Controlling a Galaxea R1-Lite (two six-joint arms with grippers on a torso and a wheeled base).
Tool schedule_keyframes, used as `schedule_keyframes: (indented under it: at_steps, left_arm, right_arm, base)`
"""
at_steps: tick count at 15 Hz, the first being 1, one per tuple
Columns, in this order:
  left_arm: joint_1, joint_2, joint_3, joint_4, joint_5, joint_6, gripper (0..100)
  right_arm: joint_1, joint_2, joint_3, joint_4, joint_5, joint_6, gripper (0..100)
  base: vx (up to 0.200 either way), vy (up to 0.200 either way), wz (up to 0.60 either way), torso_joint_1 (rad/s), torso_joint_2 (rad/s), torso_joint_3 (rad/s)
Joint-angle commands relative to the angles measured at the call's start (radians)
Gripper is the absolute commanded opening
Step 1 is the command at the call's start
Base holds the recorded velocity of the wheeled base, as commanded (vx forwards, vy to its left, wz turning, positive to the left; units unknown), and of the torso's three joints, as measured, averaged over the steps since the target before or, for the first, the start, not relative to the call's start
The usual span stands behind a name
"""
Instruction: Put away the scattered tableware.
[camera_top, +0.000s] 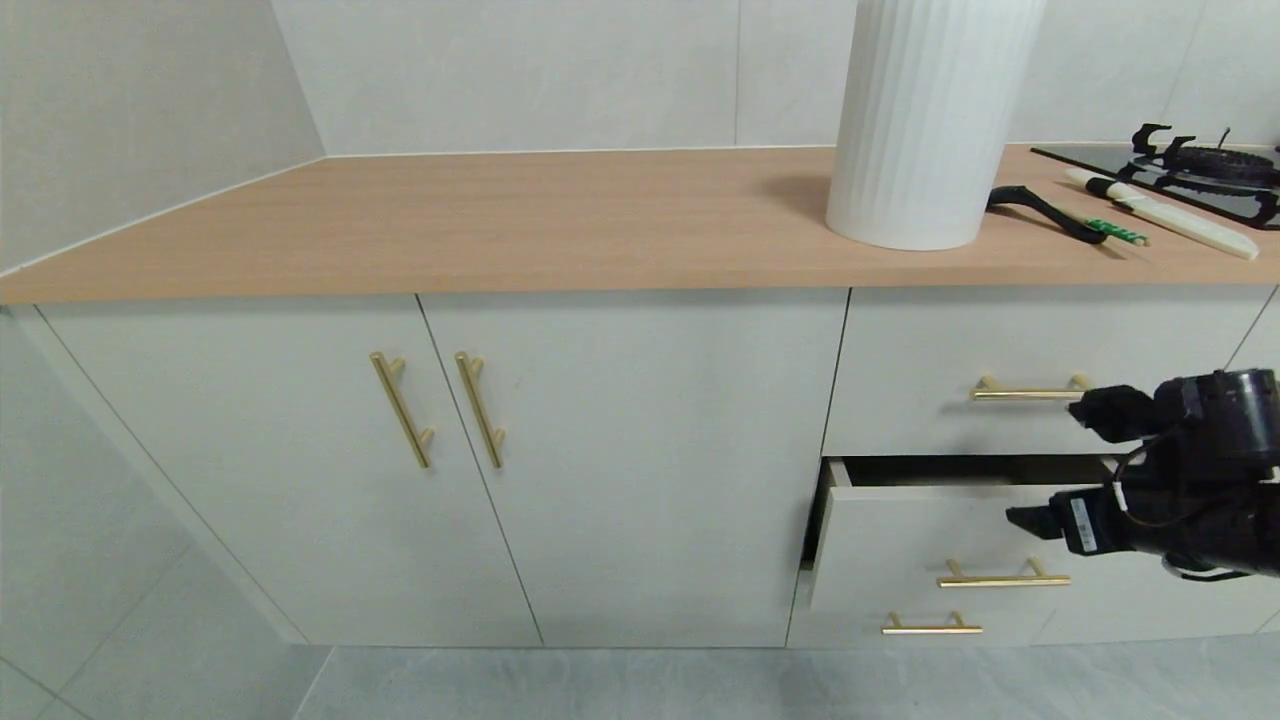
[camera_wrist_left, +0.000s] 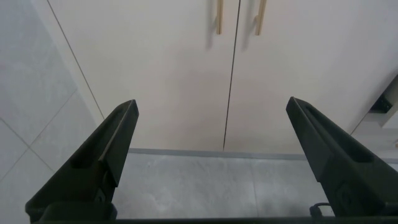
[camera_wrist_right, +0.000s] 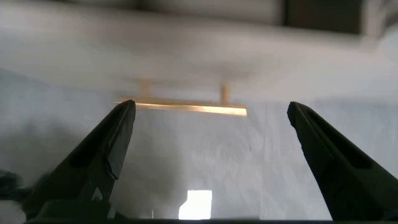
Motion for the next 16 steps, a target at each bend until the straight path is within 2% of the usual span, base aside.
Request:
schedule_keyframes:
  at_steps: [1, 3, 7, 16]
  left_arm:
    - [-0.001, 0.002, 0.000, -0.002, 0.000, -0.001, 100]
    - [-0.001, 0.002, 0.002, 0.000, 0.000, -0.001, 100]
    - [0.001, 0.002, 0.000, -0.002, 0.000, -0.001, 100]
    - [0.001, 0.002, 0.000, -0.002, 0.000, -0.001, 100]
  right_arm:
    - [0.035, -0.055, -0.104, 0.072, 0.004, 0.007, 100]
    - [0.035, -0.006, -0.105, 0.055, 0.007, 0.008, 100]
    - [0.033, 0.180, -0.099, -0.161, 0.000, 0.040, 100]
    - [0.033, 0.255, -0.104, -0.247, -0.003, 0.069, 100]
  base:
    - [0.000, 0.000, 0.00, 0.000, 0.00, 0.000]
    - [0.000, 0.000, 0.00, 0.000, 0.00, 0.000]
    - [0.000, 0.000, 0.00, 0.000, 0.00, 0.000]
    - [0.000, 0.000, 0.00, 0.000, 0.00, 0.000]
